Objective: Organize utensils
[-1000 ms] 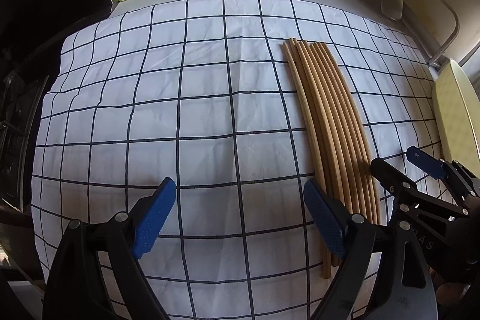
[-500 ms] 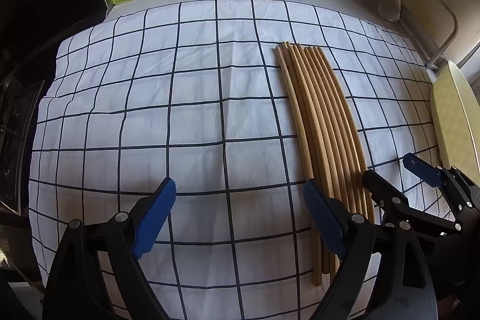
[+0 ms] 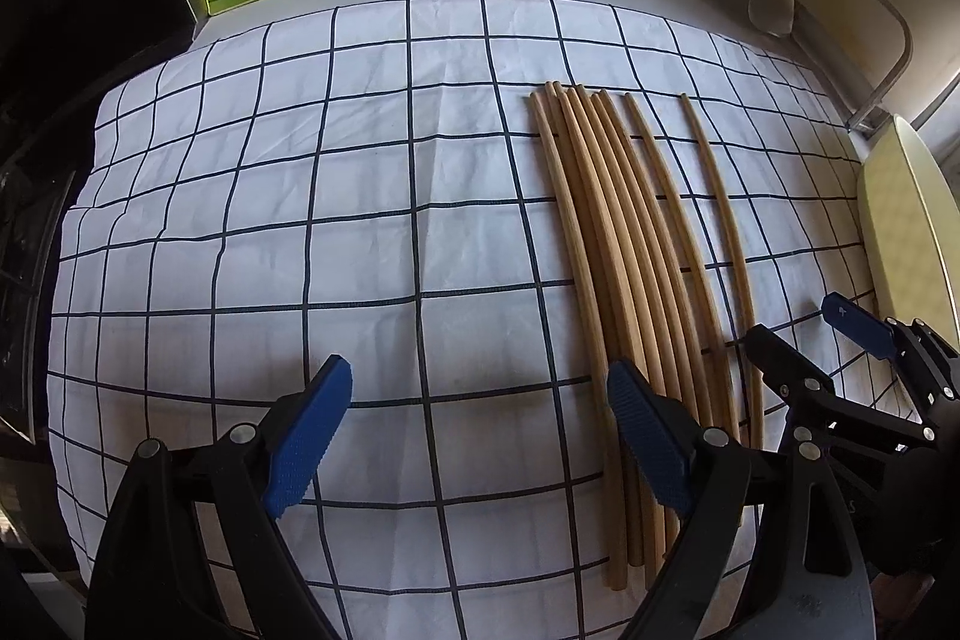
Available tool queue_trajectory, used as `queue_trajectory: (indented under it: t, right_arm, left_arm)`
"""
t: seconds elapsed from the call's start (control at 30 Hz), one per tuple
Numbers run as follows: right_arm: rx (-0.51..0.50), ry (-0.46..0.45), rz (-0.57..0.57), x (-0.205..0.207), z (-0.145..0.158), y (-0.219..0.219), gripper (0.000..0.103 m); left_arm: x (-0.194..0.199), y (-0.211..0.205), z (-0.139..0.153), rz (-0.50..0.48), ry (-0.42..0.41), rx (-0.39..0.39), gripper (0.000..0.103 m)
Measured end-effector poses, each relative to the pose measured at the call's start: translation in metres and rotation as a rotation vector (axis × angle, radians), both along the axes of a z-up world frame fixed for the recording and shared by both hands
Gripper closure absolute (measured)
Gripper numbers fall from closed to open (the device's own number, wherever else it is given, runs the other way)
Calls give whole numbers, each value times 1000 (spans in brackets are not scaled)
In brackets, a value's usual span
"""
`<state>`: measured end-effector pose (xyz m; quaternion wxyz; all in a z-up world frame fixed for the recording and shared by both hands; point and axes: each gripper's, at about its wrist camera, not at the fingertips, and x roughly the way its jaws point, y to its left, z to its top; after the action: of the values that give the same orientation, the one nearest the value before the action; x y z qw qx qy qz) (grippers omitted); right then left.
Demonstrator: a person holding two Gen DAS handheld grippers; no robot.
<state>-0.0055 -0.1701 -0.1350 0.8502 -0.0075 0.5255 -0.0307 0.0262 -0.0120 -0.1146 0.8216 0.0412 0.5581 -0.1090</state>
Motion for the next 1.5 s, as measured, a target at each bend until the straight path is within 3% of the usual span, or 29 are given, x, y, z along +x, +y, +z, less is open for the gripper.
queue_trajectory:
  t: [0.43, 0.73, 0.93, 1.0, 1.1, 1.2, 1.27, 1.33, 1.37, 1.5]
  right_arm:
    - [34, 11, -26, -2, -1, -8, 36]
    - [31, 12, -48, 4, -4, -5, 36]
    - [8, -1, -43, 7, -5, 0, 36]
    - [0, -1, -20, 7, -5, 1, 39]
    - [22, 5, 15, 7, -4, 4, 54]
    - [17, 6, 55, 8, -3, 13, 70]
    - [17, 9, 76, 8, -3, 17, 80]
    - [10, 11, 89, 9, -2, 21, 91]
    - [15, 12, 92, 10, -2, 21, 92]
    - [59, 19, 75, 9, -1, 17, 97]
  left_arm:
    - [12, -6, -12, 12, 15, 28, 16]
    - [20, -3, -16, 20, 7, 64, 7]
    - [27, -4, -16, 21, 10, 61, 9]
    - [27, -7, -14, 14, 0, 59, 15]
    - [25, -12, -10, -8, -17, 55, 32]
    - [24, -19, -7, -38, -21, 53, 54]
    - [23, -22, -5, -47, -20, 47, 79]
    - [23, -24, -5, -57, -15, 42, 91]
    - [22, -24, -5, -57, -14, 44, 96]
    - [19, -19, -4, -55, 5, 21, 96]
